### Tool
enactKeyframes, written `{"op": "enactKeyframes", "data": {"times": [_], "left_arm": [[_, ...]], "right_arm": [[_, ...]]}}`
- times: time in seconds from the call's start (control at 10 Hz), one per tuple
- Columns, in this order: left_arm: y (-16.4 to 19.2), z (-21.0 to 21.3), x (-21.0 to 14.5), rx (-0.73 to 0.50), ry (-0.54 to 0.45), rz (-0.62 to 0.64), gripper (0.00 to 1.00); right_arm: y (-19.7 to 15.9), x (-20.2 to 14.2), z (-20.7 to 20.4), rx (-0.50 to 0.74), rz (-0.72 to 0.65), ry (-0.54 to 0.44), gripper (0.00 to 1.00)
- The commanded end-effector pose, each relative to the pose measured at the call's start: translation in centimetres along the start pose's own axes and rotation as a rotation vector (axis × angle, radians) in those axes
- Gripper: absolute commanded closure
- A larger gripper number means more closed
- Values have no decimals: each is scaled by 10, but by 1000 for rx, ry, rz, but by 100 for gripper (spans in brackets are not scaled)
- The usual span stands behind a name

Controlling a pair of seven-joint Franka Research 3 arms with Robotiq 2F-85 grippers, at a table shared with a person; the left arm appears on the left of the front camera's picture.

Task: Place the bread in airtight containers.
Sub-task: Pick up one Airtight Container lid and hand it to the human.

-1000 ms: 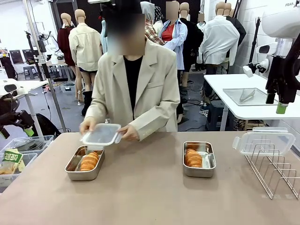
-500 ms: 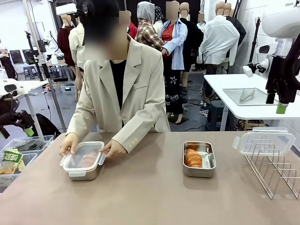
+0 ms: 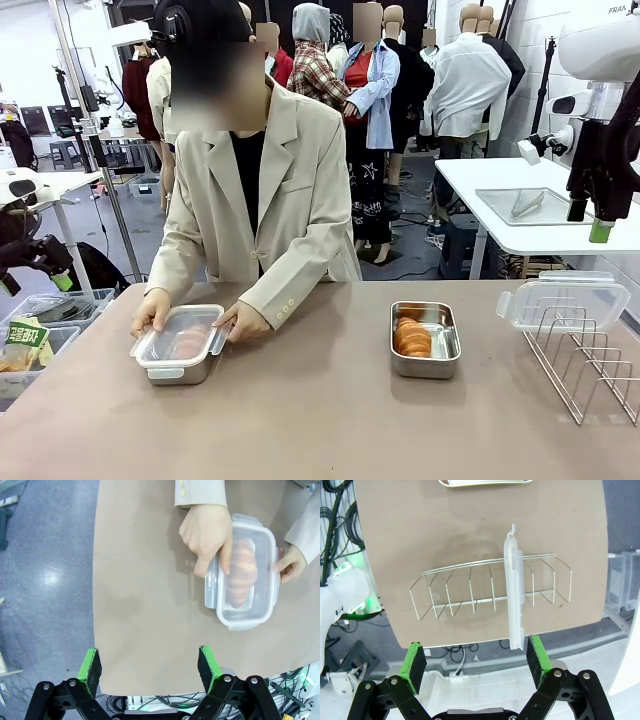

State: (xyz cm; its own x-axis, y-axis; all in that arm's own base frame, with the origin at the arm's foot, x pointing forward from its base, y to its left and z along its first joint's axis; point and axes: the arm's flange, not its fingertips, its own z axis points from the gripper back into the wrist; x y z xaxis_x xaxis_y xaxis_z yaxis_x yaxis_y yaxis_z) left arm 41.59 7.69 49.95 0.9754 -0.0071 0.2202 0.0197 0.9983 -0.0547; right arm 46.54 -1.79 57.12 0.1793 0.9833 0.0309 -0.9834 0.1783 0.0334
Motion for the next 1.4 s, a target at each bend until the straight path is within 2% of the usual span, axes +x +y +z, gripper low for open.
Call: {"op": "enactKeyframes", "data": {"times": [0.0,1.3], "left_arm": [[0,0,-1,8,-10,15,0],[0,0,-1,8,-10,15,0]], "right_arm": [[-2,-1,2,4,10,-1,0],[-2,-1,2,4,10,-1,0]]}}
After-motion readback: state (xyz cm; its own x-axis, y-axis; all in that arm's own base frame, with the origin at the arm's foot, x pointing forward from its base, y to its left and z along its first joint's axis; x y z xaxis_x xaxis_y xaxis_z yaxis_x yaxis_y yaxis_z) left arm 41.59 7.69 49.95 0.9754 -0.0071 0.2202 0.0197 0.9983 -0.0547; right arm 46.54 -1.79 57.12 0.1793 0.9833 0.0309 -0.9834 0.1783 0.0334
